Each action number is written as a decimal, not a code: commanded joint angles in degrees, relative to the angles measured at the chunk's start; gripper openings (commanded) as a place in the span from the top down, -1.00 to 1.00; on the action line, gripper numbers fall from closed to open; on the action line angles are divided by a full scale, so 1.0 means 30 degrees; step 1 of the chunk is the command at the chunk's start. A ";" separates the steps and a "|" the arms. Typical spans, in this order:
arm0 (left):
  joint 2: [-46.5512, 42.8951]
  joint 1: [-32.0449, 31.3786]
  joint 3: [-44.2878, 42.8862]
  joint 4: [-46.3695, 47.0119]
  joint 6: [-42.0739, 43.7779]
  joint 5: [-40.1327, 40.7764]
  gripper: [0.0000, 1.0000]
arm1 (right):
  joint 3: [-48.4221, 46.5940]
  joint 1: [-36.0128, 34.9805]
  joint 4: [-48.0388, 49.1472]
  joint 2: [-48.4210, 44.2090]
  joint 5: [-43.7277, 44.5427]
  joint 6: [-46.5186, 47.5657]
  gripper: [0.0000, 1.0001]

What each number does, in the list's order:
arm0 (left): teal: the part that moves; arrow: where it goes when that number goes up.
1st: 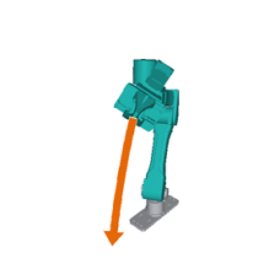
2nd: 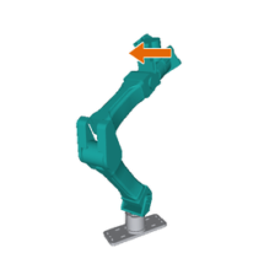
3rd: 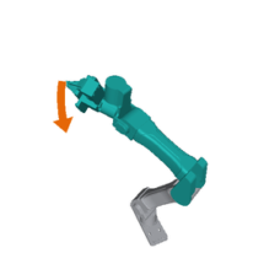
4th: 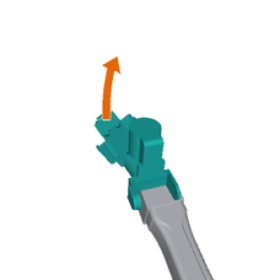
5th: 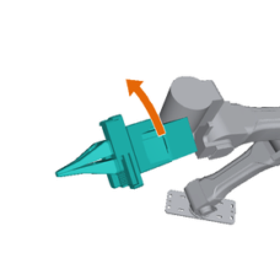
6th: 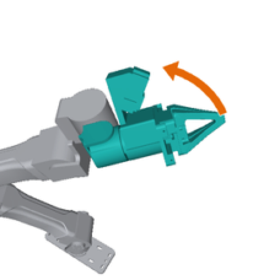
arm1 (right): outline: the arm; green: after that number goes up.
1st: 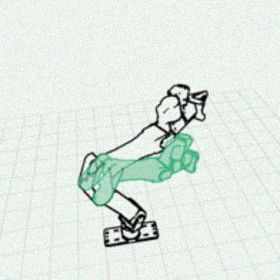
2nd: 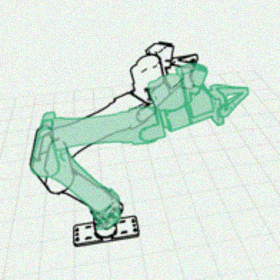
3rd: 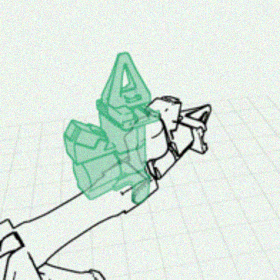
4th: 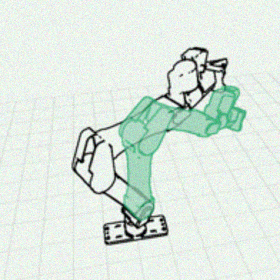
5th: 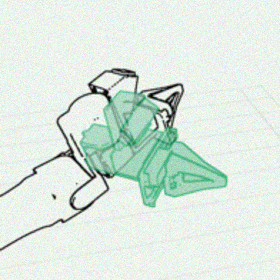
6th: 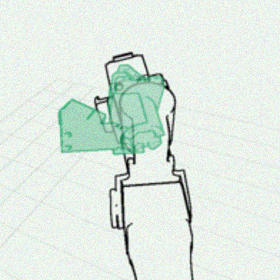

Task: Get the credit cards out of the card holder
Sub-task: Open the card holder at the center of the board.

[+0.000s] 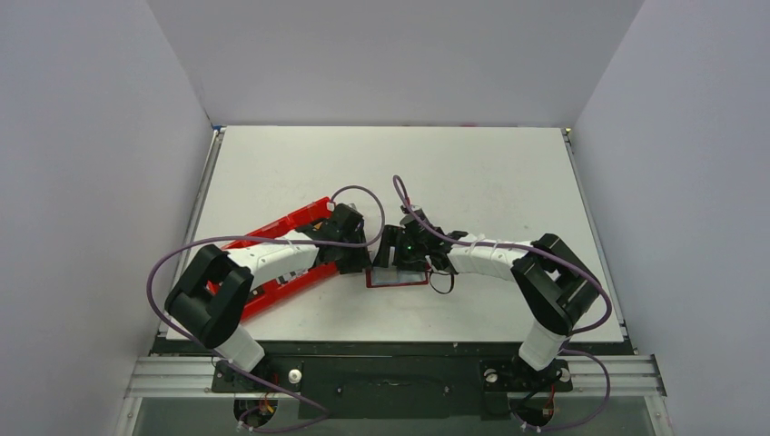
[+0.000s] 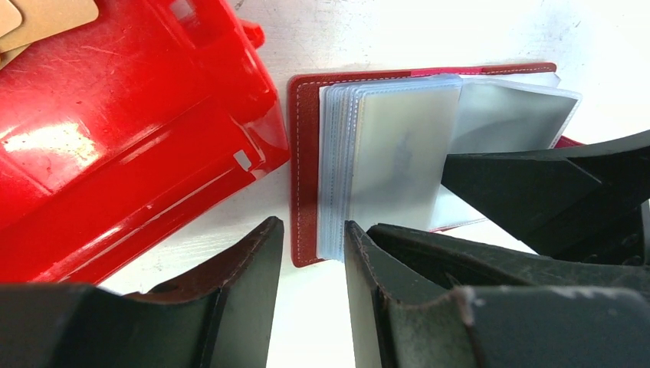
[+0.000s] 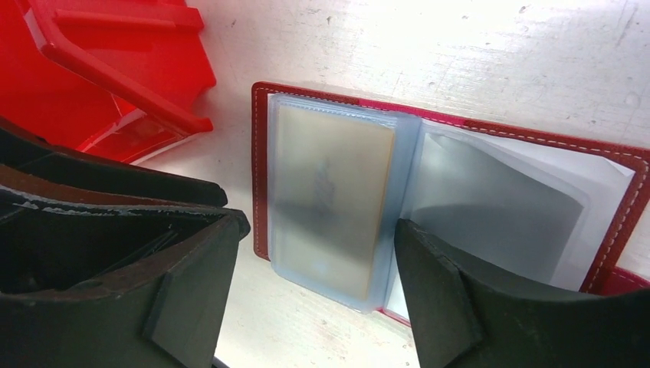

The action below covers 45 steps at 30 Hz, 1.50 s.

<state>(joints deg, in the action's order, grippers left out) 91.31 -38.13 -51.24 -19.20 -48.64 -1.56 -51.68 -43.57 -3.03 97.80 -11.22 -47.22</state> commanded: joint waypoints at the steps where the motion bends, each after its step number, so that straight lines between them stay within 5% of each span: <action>1: 0.0003 -0.0093 -0.0157 0.1111 0.0050 -0.0252 0.34 | -0.0049 -0.0146 -0.0491 -0.0563 0.0768 0.0000 -0.37; 20: -0.0390 -0.0086 -0.0098 0.0864 -0.0044 -0.0006 0.35 | -0.2510 -0.1702 -0.4846 0.2338 0.5707 0.1037 0.08; 31: -0.0297 -0.0060 -0.0163 0.0770 -0.0002 0.0008 0.34 | -0.1148 -0.1164 -0.3027 0.2800 0.4299 0.0788 1.00; 45: -0.0096 -0.0434 -0.1398 0.0097 0.0364 0.0812 0.68 | 0.1597 0.0484 0.2283 0.1958 -0.1007 0.0395 1.00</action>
<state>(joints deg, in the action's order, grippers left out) 91.64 -38.39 -51.72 -18.76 -48.60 -1.65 -50.13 -42.30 3.33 101.01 -10.13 -46.15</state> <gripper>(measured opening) 0.174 0.005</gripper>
